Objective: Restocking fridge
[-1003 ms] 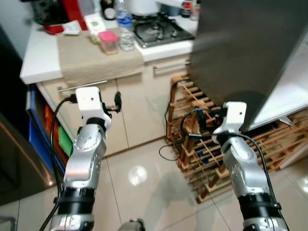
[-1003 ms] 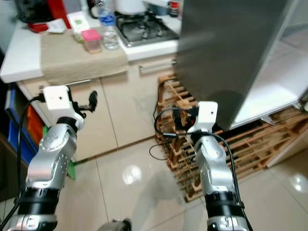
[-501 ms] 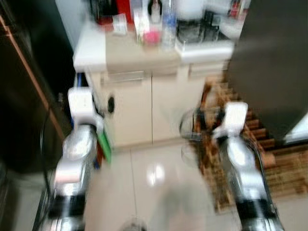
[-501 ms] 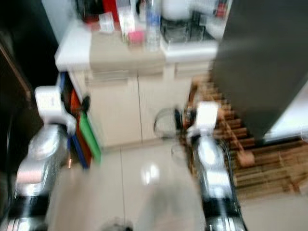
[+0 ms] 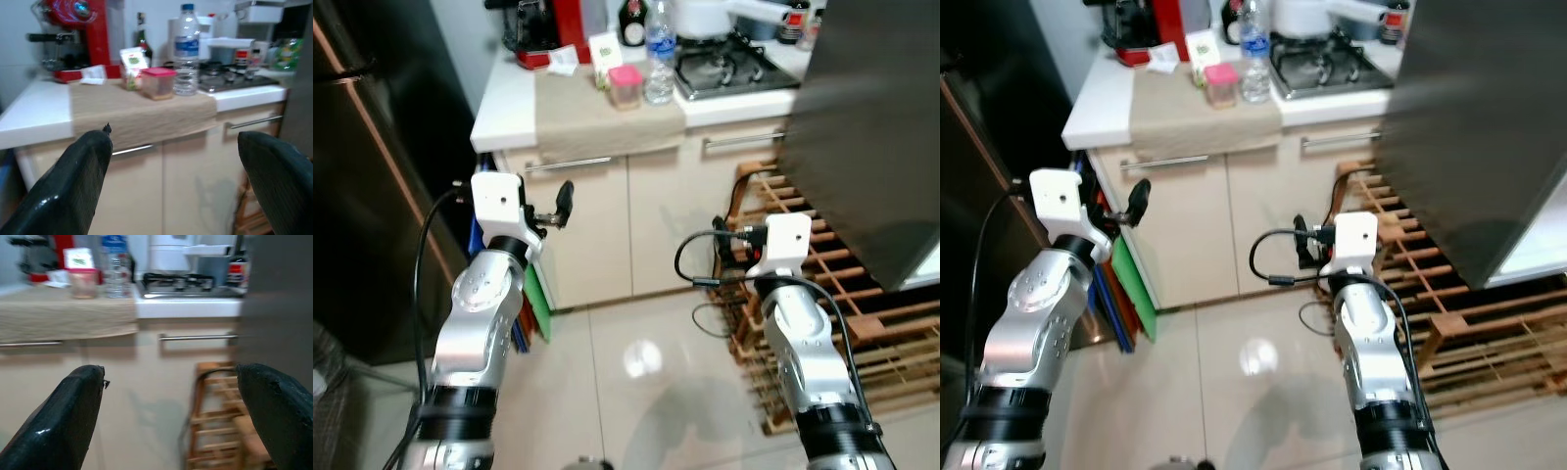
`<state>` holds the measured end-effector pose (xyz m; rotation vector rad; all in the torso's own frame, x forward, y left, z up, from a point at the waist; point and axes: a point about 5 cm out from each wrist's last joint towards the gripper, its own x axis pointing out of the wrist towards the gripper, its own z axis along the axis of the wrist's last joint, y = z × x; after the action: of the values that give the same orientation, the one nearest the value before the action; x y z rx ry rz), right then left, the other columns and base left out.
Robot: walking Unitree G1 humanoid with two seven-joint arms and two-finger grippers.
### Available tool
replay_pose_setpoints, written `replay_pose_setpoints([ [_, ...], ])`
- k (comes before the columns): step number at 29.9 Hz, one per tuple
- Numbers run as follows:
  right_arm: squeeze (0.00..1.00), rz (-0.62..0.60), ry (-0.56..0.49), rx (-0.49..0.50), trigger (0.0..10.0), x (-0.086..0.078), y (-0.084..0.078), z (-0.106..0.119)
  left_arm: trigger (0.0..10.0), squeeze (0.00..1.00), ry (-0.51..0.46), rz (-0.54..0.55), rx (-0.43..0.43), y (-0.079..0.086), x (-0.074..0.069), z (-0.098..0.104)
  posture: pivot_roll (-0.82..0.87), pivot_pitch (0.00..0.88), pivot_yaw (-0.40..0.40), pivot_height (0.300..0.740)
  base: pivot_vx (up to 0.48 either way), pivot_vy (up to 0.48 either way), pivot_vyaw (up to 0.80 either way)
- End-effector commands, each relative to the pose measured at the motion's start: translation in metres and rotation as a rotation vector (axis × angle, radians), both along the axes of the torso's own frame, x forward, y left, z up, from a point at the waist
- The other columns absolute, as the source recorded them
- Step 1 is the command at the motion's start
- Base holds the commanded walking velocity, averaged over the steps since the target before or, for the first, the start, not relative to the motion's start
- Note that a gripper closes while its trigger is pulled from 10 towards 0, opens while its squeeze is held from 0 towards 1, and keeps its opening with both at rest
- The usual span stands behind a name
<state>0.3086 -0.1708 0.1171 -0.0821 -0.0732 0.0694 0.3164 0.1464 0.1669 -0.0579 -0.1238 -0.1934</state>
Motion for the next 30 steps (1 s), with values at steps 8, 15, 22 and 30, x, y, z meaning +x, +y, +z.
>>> replay_pose_setpoints([
  [8, 0.00, 0.011, -0.023, -0.011, 10.0, 0.007, 0.004, 0.008, 10.0, 0.00, -0.026, 0.006, -0.007, -0.003, 0.005, 0.000, -0.10, 0.000, 0.066, 0.740, 0.480, 0.000, 0.08],
  [15, 0.00, 0.016, -0.011, -0.022, 10.0, 0.007, 0.000, 0.006, 10.0, 0.00, -0.057, -0.035, 0.007, -0.011, 0.005, 0.004, -0.10, 0.000, 0.048, 0.740, 0.480, 0.000, 0.00],
  [22, 0.00, 0.030, 0.004, -0.018, 10.0, 0.002, 0.007, 0.000, 10.0, 0.00, -0.065, -0.048, 0.004, -0.014, 0.005, 0.004, -0.11, 0.000, 0.051, 0.740, 0.480, 0.000, 0.00],
  [30, 0.00, 0.015, -0.032, -0.020, 10.0, 0.004, 0.001, 0.010, 10.0, 0.00, -0.079, -0.074, -0.004, -0.024, 0.007, 0.006, -0.12, 0.000, 0.040, 0.740, 0.480, 0.000, 0.00],
])
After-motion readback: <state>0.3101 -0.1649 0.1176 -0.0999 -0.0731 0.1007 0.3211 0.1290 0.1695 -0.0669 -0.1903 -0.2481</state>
